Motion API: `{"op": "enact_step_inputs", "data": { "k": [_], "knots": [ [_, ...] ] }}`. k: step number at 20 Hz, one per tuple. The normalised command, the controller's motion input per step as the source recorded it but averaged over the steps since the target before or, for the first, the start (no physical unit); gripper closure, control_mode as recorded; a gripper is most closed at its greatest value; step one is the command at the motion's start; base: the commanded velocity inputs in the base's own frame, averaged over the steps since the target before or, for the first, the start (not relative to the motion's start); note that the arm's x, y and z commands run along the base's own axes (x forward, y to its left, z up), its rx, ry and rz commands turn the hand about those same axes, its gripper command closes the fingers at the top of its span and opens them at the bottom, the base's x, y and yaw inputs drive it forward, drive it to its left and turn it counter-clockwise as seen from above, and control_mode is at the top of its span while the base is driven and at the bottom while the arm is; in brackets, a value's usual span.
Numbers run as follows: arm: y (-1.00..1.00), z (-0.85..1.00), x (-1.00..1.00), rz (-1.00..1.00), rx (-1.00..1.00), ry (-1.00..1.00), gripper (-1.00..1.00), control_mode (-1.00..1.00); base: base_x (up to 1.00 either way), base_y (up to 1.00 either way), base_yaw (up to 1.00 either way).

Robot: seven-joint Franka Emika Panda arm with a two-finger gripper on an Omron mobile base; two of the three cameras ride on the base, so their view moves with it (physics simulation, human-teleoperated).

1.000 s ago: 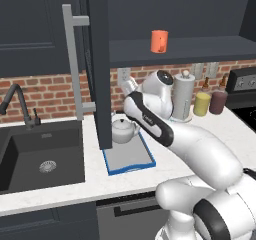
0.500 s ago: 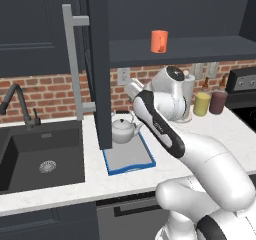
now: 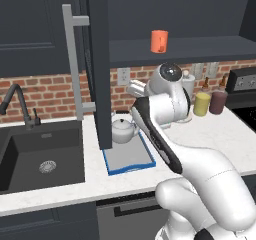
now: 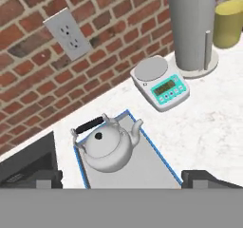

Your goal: Pick the kettle from the counter and place it on the tray. Then pick the mug from the cabinet and place it on the tray. Then close the cabinet doors.

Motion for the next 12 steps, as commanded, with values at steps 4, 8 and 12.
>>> {"op": "enact_step_inputs", "data": {
  "k": [4,8,12],
  "knots": [
    [-0.33,0.31,-0.09,0.06,-0.09,-0.17,-1.00,-1.00,0.00,0.00,0.00],
    [-0.37,0.44,-0.02,0.17,0.00,-0.03,-1.00,-1.00,0.00,0.00,0.00],
    [-0.35,0.44,-0.05,0.25,0.00,0.00,-1.00,-1.00,0.00,0.00,0.00]
  ]
}}
